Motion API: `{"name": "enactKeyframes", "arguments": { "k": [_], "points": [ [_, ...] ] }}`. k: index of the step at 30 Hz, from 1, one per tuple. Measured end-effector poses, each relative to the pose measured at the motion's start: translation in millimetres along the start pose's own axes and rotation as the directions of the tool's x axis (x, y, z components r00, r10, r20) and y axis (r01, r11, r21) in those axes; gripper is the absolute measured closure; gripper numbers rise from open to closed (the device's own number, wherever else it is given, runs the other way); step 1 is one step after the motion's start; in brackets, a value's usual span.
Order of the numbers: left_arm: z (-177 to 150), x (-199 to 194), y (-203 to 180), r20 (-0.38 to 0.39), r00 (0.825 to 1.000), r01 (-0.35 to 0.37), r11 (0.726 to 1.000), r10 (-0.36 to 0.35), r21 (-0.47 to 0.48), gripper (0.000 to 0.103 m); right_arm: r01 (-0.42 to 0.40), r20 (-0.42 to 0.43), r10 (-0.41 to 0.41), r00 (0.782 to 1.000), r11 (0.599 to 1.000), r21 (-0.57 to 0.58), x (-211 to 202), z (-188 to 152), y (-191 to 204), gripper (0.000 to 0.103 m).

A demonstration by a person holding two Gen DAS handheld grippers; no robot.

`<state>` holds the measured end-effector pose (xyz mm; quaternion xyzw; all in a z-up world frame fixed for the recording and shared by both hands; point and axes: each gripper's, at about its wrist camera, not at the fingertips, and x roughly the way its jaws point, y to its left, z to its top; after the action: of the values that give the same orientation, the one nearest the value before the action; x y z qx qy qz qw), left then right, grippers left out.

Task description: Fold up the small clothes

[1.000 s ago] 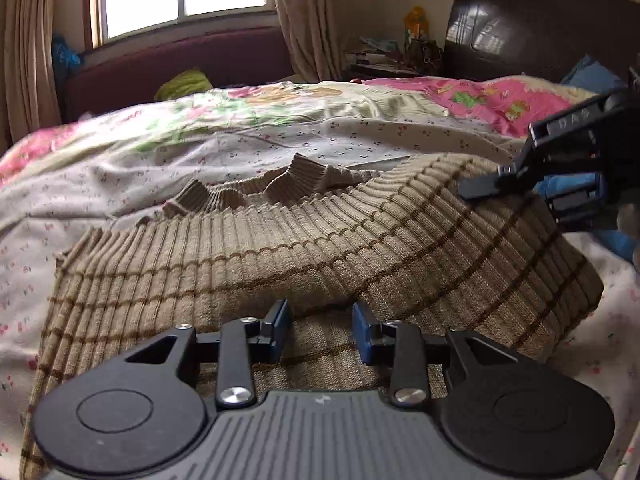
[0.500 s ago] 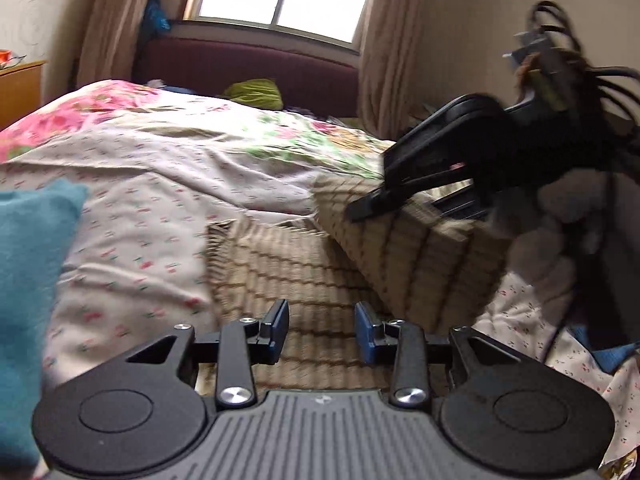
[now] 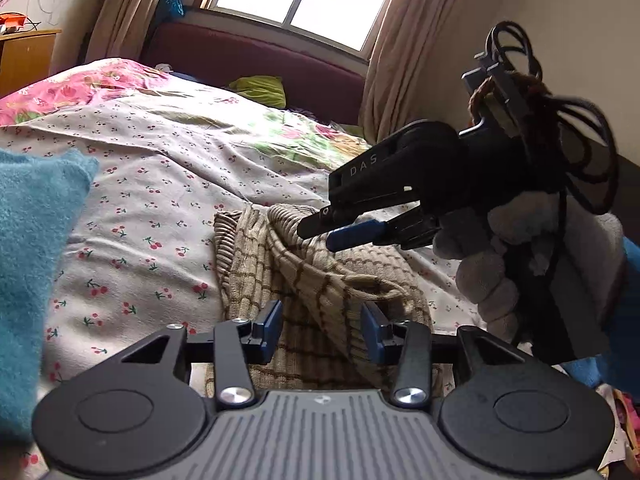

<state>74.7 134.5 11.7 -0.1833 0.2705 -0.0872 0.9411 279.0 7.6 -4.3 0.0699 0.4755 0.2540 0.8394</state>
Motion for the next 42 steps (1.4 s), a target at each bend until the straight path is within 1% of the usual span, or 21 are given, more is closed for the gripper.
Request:
{"name": "enactKeyframes", "arguments": {
  "k": [2, 5, 7, 9, 11, 13, 15, 17, 20, 22, 23, 24, 25, 26, 27, 32, 36, 37, 39, 41, 42],
  "points": [
    [0.5, -5.6, -0.1, 0.026, 0.999, 0.019, 1.0, -0.019, -0.01, 0.05, -0.002, -0.003, 0.002, 1.0, 1.0, -0.008, -0.8, 0.2, -2.6, 0.069],
    [3.1, -16.5, -2.4, 0.09, 0.994, 0.059, 0.998, -0.058, -0.013, 0.041, -0.005, -0.015, 0.004, 1.0, 0.999, -0.033, -0.2, 2.1, -2.3, 0.067],
    [3.2, -14.3, -10.8, 0.088, 0.994, 0.064, 0.998, -0.066, 0.022, 0.035, -0.004, -0.03, 0.002, 1.0, 0.998, -0.068, 2.3, 4.5, 1.7, 0.064],
    [1.0, -2.0, -20.8, 0.038, 0.998, 0.04, 0.996, -0.043, 0.081, 0.035, 0.009, -0.045, -0.014, 0.999, 0.994, -0.11, 6.8, 5.5, 8.4, 0.059],
    [-4.6, 19.7, -28.1, -0.039, 0.999, -0.026, 0.99, 0.031, 0.135, 0.035, 0.029, -0.054, -0.037, 0.998, 0.99, -0.141, 11.7, 5.9, 15.3, 0.058],
    [-6.7, 36.3, -25.1, -0.101, 0.993, -0.045, 0.99, 0.059, 0.134, 0.036, 0.046, -0.059, -0.057, 0.997, 0.986, -0.161, 16.9, 5.7, 22.5, 0.053],
    [-7.2, 44.6, -19.9, -0.129, 0.99, -0.05, 0.992, 0.064, 0.114, 0.038, 0.075, -0.066, -0.09, 0.994, 0.977, -0.2, 24.6, 3.9, 32.6, 0.045],
    [-6.9, 47.0, -13.9, -0.144, 0.988, -0.048, 0.995, 0.06, 0.088, 0.043, 0.113, -0.071, -0.134, 0.989, 0.964, -0.24, 33.9, 1.1, 42.6, 0.042],
    [-9.9, 44.1, -13.7, -0.153, 0.986, -0.055, 0.995, 0.066, 0.08, 0.051, 0.223, -0.048, -0.253, 0.966, 0.915, -0.335, 53.4, -5.4, 54.5, 0.043],
    [-10.3, 46.5, -10.2, -0.166, 0.983, -0.065, 0.995, 0.076, 0.071, 0.057, 0.279, -0.022, -0.31, 0.95, 0.881, -0.382, 61.2, -10.1, 56.8, 0.052],
    [-10.4, 46.3, -8.4, -0.17, 0.982, -0.069, 0.995, 0.079, 0.066, 0.062, 0.292, -0.012, -0.322, 0.947, 0.875, -0.386, 60.6, -11.0, 55.7, 0.061],
    [-10.4, 46.0, -7.0, -0.172, 0.982, -0.072, 0.996, 0.082, 0.06, 0.066, 0.29, -0.009, -0.317, 0.948, 0.879, -0.379, 57.4, -10.6, 54.3, 0.068],
    [-10.7, 46.9, -6.2, -0.171, 0.982, -0.074, 0.996, 0.082, 0.052, 0.068, 0.28, -0.01, -0.304, 0.953, 0.889, -0.362, 52.6, -8.9, 52.0, 0.073],
    [-10.5, 45.6, -5.0, -0.167, 0.983, -0.073, 0.996, 0.079, 0.045, 0.07, 0.266, -0.014, -0.288, 0.958, 0.903, -0.337, 45.9, -6.1, 49.6, 0.08],
    [-9.9, 42.5, -3.3, -0.158, 0.985, -0.068, 0.997, 0.073, 0.036, 0.072, 0.253, -0.014, -0.271, 0.962, 0.916, -0.312, 38.9, -3.2, 48.0, 0.083],
    [-5.7, 23.0, 1.9, -0.083, 0.995, -0.051, 0.999, 0.05, -0.006, 0.074, 0.204, 0.023, -0.206, 0.978, 0.939, -0.276, 15.2, 2.1, 59.6, 0.085],
    [-5.4, 17.6, 11.8, -0.067, 0.992, -0.111, 0.993, 0.108, -0.046, 0.074, 0.173, 0.023, -0.173, 0.985, 0.945, -0.277, 26.8, 0.0, 71.7, 0.085],
    [-5.8, 17.5, 13.5, -0.074, 0.988, -0.138, 0.989, 0.134, -0.048, 0.074, 0.168, 0.013, -0.17, 0.985, 0.949, -0.268, 34.9, -1.9, 72.6, 0.085],
    [-7.7, 23.8, 16.3, -0.113, 0.978, -0.183, 0.982, 0.177, -0.047, 0.074, 0.169, -0.027, -0.184, 0.983, 0.945, -0.281, 56.1, -7.1, 71.6, 0.079],
    [-10.1, 32.7, 20.8, -0.173, 0.967, -0.198, 0.979, 0.186, -0.053, 0.074, 0.17, -0.021, -0.183, 0.983, 0.946, -0.275, 63.2, -11.2, 68.8, 0.076],
    [-10.4, 34.6, 22.0, -0.183, 0.965, -0.202, 0.978, 0.19, -0.055, 0.074, 0.156, -0.016, -0.166, 0.986, 0.952, -0.262, 58.9, -11.1, 68.0, 0.072]
  ]
}}
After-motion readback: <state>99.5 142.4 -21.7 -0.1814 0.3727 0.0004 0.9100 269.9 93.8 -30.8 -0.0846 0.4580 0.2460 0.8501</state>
